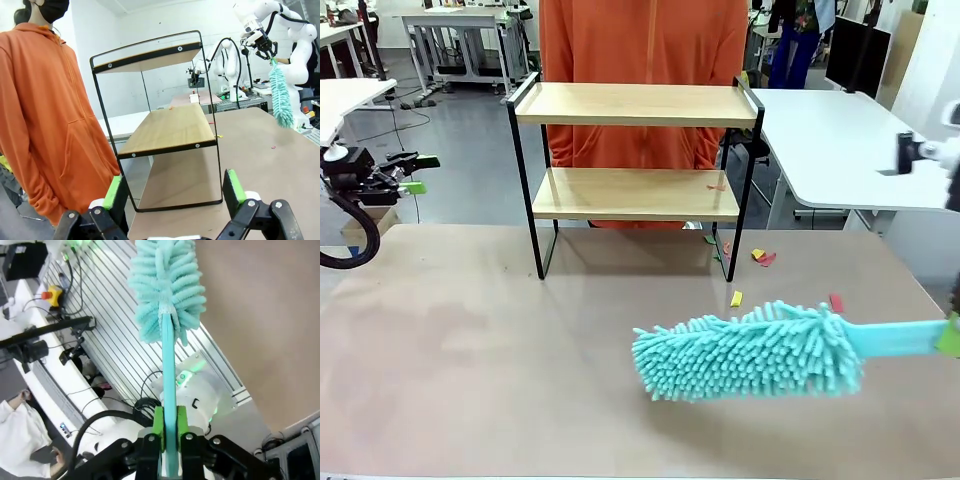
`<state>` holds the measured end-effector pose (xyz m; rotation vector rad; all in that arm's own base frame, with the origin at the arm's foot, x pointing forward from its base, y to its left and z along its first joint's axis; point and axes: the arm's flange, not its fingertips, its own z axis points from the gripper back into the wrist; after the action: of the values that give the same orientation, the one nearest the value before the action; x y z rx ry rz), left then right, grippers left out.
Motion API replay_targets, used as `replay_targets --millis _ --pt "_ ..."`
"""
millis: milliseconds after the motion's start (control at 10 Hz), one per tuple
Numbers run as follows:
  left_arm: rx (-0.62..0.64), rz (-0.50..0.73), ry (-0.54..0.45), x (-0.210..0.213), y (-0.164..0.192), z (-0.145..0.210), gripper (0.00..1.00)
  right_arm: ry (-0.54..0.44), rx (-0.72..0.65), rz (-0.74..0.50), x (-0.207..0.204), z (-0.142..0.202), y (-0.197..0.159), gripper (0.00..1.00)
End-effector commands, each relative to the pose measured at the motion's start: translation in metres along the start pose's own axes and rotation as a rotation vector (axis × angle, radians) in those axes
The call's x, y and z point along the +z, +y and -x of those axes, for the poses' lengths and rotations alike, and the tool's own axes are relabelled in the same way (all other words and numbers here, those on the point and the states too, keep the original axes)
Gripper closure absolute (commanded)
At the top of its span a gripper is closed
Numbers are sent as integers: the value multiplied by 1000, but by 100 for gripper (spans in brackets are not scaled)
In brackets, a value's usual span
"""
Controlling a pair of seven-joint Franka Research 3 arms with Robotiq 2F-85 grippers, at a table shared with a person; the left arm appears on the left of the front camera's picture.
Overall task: Clean the shelf.
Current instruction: Clean the specific section of the Shelf indicated by the human with the Duster, then hand the Duster back to the human.
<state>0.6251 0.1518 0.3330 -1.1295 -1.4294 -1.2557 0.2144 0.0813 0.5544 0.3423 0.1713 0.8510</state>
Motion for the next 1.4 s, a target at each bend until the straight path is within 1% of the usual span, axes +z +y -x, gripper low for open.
replay_targets --millis 0,100,1100,1200,1300 --pt "-12 2 9 -1 -3 -2 0 -45 6 3 5 11 -20 87" --pt "-12 2 9 -1 -3 -2 0 0 0 0 0 0 0 87" --pt "-12 2 9 -1 -3 -2 0 0 0 0 0 0 0 87" --pt "0 0 0 0 0 0 0 0 0 0 0 0 0 87" --pt "30 33 -34 -1 2 -8 0 9 3 13 -3 1 -1 87"
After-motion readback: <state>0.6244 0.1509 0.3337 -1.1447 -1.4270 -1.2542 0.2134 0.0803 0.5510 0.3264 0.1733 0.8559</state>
